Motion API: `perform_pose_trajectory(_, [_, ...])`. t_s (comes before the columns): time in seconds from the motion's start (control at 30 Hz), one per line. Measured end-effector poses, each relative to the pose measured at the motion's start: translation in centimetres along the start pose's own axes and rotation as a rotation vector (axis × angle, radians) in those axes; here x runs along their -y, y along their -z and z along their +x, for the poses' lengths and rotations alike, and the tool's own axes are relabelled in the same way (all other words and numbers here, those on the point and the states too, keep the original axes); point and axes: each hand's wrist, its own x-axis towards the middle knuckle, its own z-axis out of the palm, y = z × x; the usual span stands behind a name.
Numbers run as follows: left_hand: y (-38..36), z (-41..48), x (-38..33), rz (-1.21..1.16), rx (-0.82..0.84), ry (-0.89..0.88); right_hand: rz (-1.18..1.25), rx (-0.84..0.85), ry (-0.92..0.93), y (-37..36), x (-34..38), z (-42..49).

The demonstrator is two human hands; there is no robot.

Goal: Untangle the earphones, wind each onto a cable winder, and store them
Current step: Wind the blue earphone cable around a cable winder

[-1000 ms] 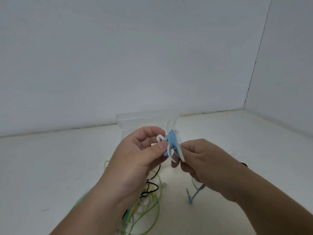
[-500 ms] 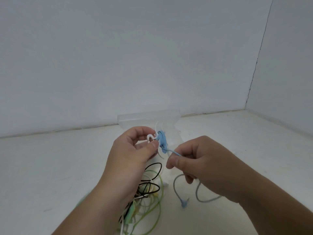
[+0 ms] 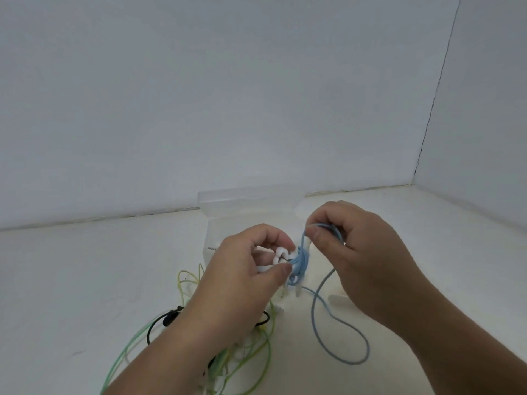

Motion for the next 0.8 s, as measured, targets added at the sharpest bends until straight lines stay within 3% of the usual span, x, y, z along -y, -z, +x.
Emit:
perform_pose_trajectory(0.2, [0.5,0.3,0.1,-0.245,0.138,-0.01,0.175,-0.017,-0.154,0.5,0.0,0.3])
perform_pose_trajectory(0.3, [0.6,0.3,0.1,-0.329,0.173,-0.032,0.374,0.111,-0.322,0.7,0.1,0.3])
perform_pose_trajectory(0.4, [0.5,0.2,0.0,-0.411,0.196,-0.052,0.425,0.261,-0.424,0.5,-0.1,0.1])
perform_pose_trajectory(0.57, [0.2,0.4,0.2,-0.561,0.124,-0.027,0.32,0.303,-0.42,-0.2,-0.1,0.0])
perform_pose_trajectory(0.8, [0.3,0.7,-0.4,-0.876,-0.043,0.173,0.364,0.474,-0.437,-1.0,0.0,-0.4])
